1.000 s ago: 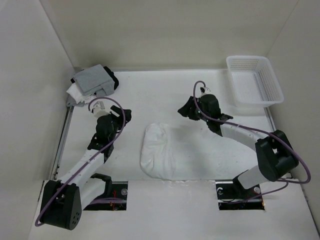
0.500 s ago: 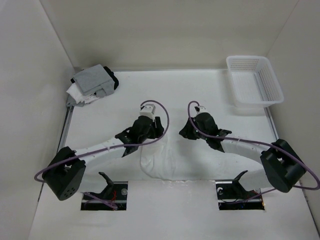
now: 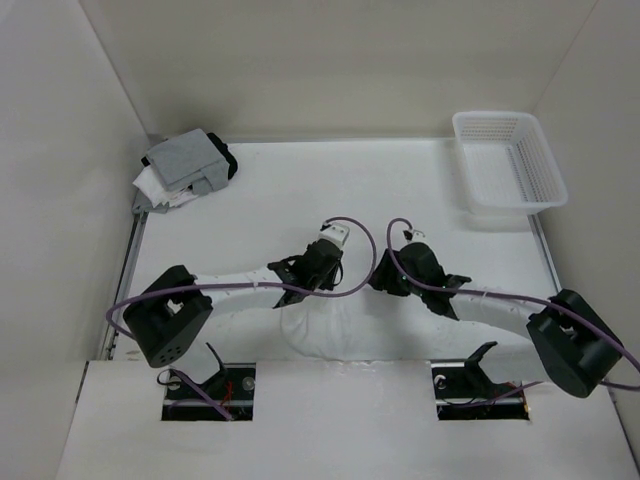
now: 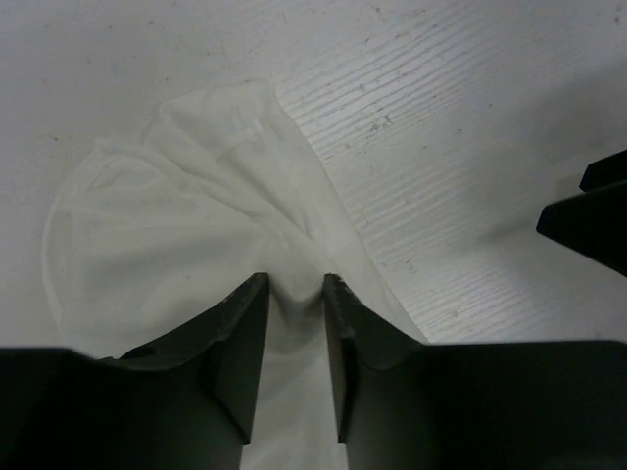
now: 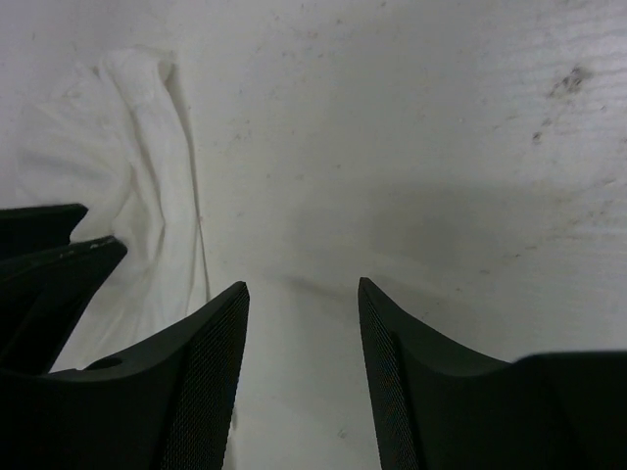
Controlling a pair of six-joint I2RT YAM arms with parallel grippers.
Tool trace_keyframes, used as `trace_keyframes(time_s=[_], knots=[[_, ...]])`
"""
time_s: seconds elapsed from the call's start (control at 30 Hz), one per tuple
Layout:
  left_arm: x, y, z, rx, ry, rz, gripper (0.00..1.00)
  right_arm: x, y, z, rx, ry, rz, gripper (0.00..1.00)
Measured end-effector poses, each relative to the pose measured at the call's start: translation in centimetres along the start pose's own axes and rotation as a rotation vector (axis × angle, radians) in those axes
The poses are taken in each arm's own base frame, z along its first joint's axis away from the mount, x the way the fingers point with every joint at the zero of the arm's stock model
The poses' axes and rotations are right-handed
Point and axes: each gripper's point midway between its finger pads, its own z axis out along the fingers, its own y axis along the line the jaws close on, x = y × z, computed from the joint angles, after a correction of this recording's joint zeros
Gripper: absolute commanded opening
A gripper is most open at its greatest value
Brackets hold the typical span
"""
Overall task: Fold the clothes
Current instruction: Flatten the tank top out
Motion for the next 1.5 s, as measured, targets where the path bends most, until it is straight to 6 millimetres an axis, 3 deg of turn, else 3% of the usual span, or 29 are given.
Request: trace_keyframes(time_s=[0.07,0.27,0.37,0.43,0.5,0.57,0.67,0.77,0.83,0.87,0.93,1.0,1.07,1.13,1.17,1.2,1.27,1.33,1.37,1.4,1.43,1.5], knots=[[0.1,0.2,0.0,-0.01,0.005,0.001,0.09,1.5,0.8,-0.2,-0.026,0.038,-0.012,0.57],[-0.2,1.6,-0.3,-0.05,-0.002,-0.04,0.06,5.0,3.2,0.0,-0.107,0.147,-0.048,0.57],[-2.3,4.2,-2.7,-0.071,-0.085,-0.144,0.06,6.7,5.9,1.0,-0.184,0.211,-0.057,0.51],[-4.4,6.2,-4.7,-0.079,-0.171,-0.224,0.06,7.4,7.1,1.7,-0.223,0.234,-0.054,0.38],[-5.6,7.7,-6.2,-0.088,-0.236,-0.287,0.06,7.7,7.9,2.4,-0.246,0.25,-0.04,0.13],[-5.6,9.2,-7.1,-0.098,-0.274,-0.35,0.05,8.1,8.2,3.0,-0.258,0.266,-0.027,0.07],[-4.3,10.6,-7.8,-0.111,-0.287,-0.411,0.05,7.6,7.9,3.4,-0.244,0.252,-0.004,0.06],[-4.5,12.0,-8.6,-0.123,-0.327,-0.482,0.05,4.4,8.7,2.8,-0.255,0.171,-0.001,0.06],[-6.5,12.9,-9.2,-0.113,-0.403,-0.535,0.05,-1.6,11.6,1.7,-0.308,0.036,-0.018,0.06],[-7.3,13.1,-9.4,-0.108,-0.429,-0.553,0.05,-3.1,12.6,1.2,-0.331,-0.002,-0.023,0.06],[-10.5,13.1,-9.9,-0.075,-0.504,-0.59,0.06,-11.6,16.6,-1.7,-0.391,-0.187,-0.068,0.06],[-14.6,12.9,-10.8,-0.027,-0.601,-0.62,0.06,-16.6,18.8,-4.5,-0.415,-0.304,-0.109,0.06],[-18.5,12.7,-12.5,0.026,-0.717,-0.641,0.11,-20.7,21.2,-8.3,-0.438,-0.419,-0.165,0.07],[-20.6,13.1,-14.2,0.062,-0.821,-0.665,0.22,-21.7,22.9,-11.9,-0.472,-0.495,-0.208,0.08],[-20.9,13.6,-14.8,0.065,-0.864,-0.678,0.24,-20.8,23.5,-13.5,-0.491,-0.509,-0.227,0.08],[-20.7,14.1,-15.0,0.064,-0.883,-0.686,0.26,-18.7,23.8,-14.5,-0.512,-0.497,-0.246,0.09],[-18.5,15.5,-14.2,0.044,-0.902,-0.726,0.43,-14.3,23.3,-14.1,-0.517,-0.43,-0.278,0.24],[-12.9,17.6,-11.0,-0.035,-0.817,-0.787,0.56,-8.1,21.5,-11.5,-0.483,-0.308,-0.325,0.4],[-9.0,19.0,-9.0,-0.096,-0.741,-0.833,0.58,-5.2,20.0,-9.8,-0.442,-0.239,-0.349,0.46],[-5.5,20.0,-7.4,-0.15,-0.664,-0.871,0.59,-1.4,17.6,-7.4,-0.373,-0.143,-0.395,0.53],[-0.7,21.1,-5.9,-0.232,-0.555,-0.924,0.59,1.5,15.2,-5.7,-0.305,-0.064,-0.429,0.56],[4.0,21.7,-5.1,-0.299,-0.452,-0.977,0.57,5.2,10.6,-4.0,-0.188,0.046,-0.466,0.59]])
